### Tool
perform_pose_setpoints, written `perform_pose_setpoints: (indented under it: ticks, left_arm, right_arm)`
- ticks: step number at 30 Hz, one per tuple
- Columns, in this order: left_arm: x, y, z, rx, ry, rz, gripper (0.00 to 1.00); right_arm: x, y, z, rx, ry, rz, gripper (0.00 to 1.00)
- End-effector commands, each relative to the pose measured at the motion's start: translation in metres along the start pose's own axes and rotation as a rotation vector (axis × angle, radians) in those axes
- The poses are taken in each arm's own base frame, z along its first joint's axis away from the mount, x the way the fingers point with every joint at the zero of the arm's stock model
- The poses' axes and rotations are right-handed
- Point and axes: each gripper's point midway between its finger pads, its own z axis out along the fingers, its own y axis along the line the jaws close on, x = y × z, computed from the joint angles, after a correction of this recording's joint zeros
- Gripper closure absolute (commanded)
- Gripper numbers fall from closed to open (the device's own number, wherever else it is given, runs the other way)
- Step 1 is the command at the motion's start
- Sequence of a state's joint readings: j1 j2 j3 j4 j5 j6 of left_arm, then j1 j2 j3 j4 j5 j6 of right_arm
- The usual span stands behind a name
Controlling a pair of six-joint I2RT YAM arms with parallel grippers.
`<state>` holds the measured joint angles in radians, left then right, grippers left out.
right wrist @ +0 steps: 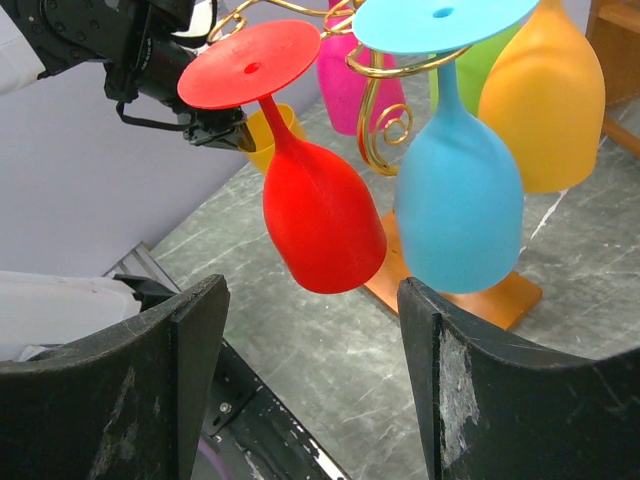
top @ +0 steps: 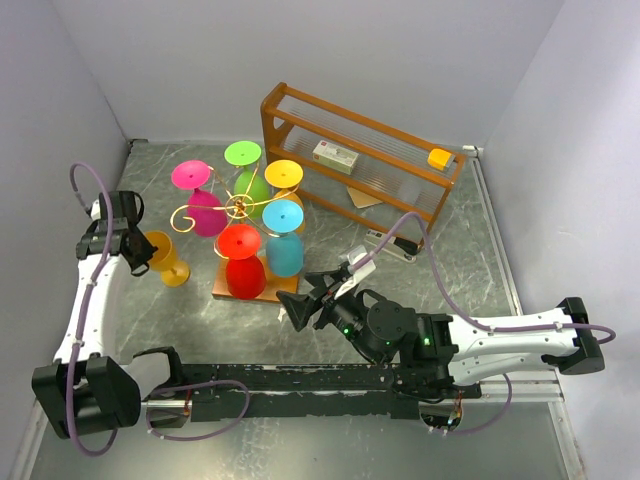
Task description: Place the wine glass upside down on the wine glass rack
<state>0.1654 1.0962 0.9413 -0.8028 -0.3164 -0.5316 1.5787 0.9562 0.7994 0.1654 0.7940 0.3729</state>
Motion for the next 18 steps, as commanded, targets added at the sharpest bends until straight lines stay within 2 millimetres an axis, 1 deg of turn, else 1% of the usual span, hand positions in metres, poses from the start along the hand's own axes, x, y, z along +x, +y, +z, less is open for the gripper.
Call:
perform_pose_setpoints:
  ticks: [1, 5, 8, 12, 15, 16, 18]
  left_arm:
    - [-0.038, 0.001, -0.022, 0.005, -0.119, -0.067, 0.93]
    - [-0.062, 0.009, -0.048, -0.005, -0.205, -0.110, 0.93]
    - [-0.081, 0.013, -0.080, 0.022, -0.281, -0.153, 0.93]
    - [-0.106, 0.014, -0.131, 0.116, -0.411, -0.218, 0.93]
    - [-0.120, 0.014, -0.171, 0.206, -0.496, -0.261, 0.93]
    - [-0.124, 0.013, -0.184, 0.240, -0.523, -0.271, 0.93]
    - [-0.132, 0.013, -0.212, 0.310, -0.590, -0.284, 0.93]
  right_arm:
    - [-0.020, 0.009, -0.001, -0.026, -0.032, 0.022, 0.31]
    - [-0.024, 0.023, 0.004, -0.059, -0.016, 0.009, 0.31]
    - [-0.030, 0.031, 0.007, -0.069, -0.009, 0.007, 0.32]
    - [-0.041, 0.040, 0.009, -0.087, -0.027, 0.046, 0.32]
    - [-0.047, 0.045, 0.012, -0.085, -0.037, 0.090, 0.32]
    - [-0.059, 0.049, 0.012, -0.089, -0.055, 0.121, 0.32]
    - [-0.066, 0.053, 0.013, -0.093, -0.064, 0.153, 0.32]
